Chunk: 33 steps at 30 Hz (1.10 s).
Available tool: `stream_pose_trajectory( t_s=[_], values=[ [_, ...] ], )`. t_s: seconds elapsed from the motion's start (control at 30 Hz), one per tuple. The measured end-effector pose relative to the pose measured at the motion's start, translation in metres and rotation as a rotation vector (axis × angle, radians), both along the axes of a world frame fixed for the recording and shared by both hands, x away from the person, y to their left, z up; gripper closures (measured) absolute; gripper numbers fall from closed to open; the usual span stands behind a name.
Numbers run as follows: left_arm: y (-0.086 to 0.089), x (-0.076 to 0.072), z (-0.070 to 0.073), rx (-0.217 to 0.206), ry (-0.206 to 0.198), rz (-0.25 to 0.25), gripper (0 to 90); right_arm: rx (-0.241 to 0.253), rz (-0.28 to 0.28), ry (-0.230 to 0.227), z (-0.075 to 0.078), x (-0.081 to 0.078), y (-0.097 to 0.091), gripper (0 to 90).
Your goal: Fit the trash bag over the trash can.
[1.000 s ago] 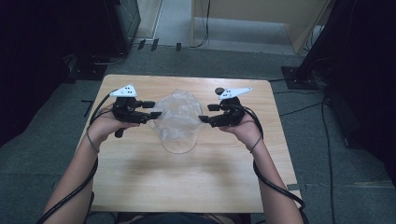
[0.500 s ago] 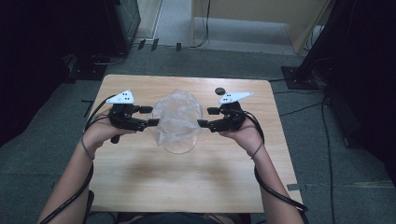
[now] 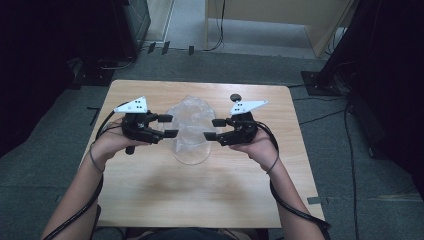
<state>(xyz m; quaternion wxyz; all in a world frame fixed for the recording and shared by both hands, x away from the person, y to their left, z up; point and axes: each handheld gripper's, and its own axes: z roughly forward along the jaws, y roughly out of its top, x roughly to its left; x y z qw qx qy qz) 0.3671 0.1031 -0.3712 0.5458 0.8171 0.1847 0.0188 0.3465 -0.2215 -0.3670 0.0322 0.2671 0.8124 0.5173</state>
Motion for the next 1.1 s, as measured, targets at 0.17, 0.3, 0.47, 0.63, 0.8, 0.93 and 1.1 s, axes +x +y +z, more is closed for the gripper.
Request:
stream_pose_trajectory(
  t_s=[0.17, 0.3, 0.47, 0.63, 0.8, 0.93, 1.1],
  values=[
    [-0.009, 0.001, -0.010, 0.055, 0.012, -0.020, 54.9, -0.013, 0.017, 0.007, -0.005, 0.000, 0.005, 50.9],
    [-0.009, 0.000, -0.008, 0.067, 0.026, -0.030, 72.5, -0.041, 0.028, 0.015, -0.008, -0.002, 0.008, 73.0],
    [0.002, -0.006, 0.002, 0.053, 0.056, -0.075, 82.3, -0.049, 0.084, 0.042, -0.004, -0.007, 0.010, 85.5],
    [0.007, -0.010, -0.005, 0.077, 0.102, -0.102, 82.2, -0.079, 0.128, 0.065, -0.007, -0.009, 0.016, 88.7],
    [0.009, -0.008, -0.017, 0.088, 0.146, -0.130, 80.9, -0.137, 0.189, 0.070, -0.014, -0.011, 0.022, 88.8],
    [0.013, -0.005, -0.025, 0.052, 0.155, -0.158, 81.0, -0.141, 0.191, 0.087, -0.020, -0.008, 0.022, 90.0],
    [0.016, -0.006, -0.033, 0.057, 0.116, -0.182, 81.5, -0.138, 0.204, 0.093, -0.028, -0.006, 0.022, 90.0]
  ],
)
